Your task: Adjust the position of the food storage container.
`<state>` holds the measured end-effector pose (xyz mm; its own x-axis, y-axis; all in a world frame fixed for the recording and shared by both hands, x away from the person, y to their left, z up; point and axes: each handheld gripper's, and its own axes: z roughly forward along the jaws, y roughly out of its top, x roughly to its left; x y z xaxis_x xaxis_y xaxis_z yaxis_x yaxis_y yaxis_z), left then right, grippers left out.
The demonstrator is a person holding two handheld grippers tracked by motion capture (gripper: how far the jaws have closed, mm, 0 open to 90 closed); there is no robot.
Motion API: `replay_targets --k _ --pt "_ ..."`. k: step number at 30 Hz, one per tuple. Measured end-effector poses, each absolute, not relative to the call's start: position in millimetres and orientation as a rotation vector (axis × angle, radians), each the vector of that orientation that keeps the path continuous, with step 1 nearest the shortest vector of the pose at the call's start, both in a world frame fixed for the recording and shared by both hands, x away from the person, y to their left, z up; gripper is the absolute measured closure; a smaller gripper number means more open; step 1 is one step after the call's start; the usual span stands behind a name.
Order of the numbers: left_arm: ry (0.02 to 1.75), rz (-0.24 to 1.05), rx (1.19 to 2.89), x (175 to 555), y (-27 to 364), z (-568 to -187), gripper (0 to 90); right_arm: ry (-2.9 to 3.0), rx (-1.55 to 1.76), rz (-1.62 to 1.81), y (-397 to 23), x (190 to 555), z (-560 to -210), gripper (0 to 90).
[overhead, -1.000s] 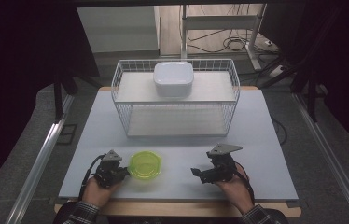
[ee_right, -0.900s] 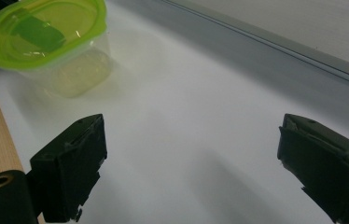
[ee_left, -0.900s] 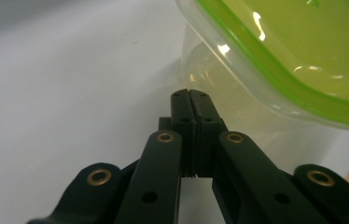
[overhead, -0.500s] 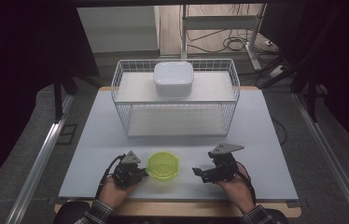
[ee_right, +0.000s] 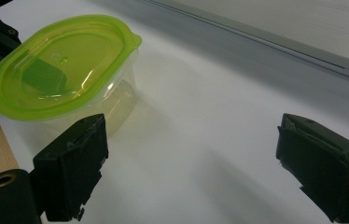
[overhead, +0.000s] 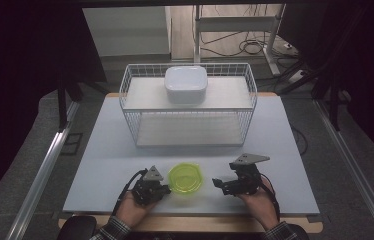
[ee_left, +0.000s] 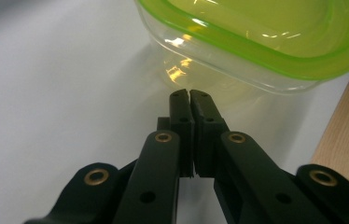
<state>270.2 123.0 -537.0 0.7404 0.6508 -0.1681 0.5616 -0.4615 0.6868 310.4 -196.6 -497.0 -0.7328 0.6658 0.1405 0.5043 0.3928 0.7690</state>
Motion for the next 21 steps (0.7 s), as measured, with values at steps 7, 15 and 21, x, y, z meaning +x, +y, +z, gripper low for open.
replay_targets --k 7,15,21 --pt "0.906 0.183 2.207 269.8 126.1 -534.0 81.3 2.451 1.053 1.253 -200.1 309.6 -496.8 10.2" --pt "0.936 0.346 2.156 258.8 154.3 -515.9 44.9 2.45 1.096 1.299 -205.3 307.9 -494.8 10.5" --pt "0.964 0.402 2.113 255.0 184.7 -510.6 25.7 2.458 1.079 1.329 -204.6 305.8 -495.1 9.8"
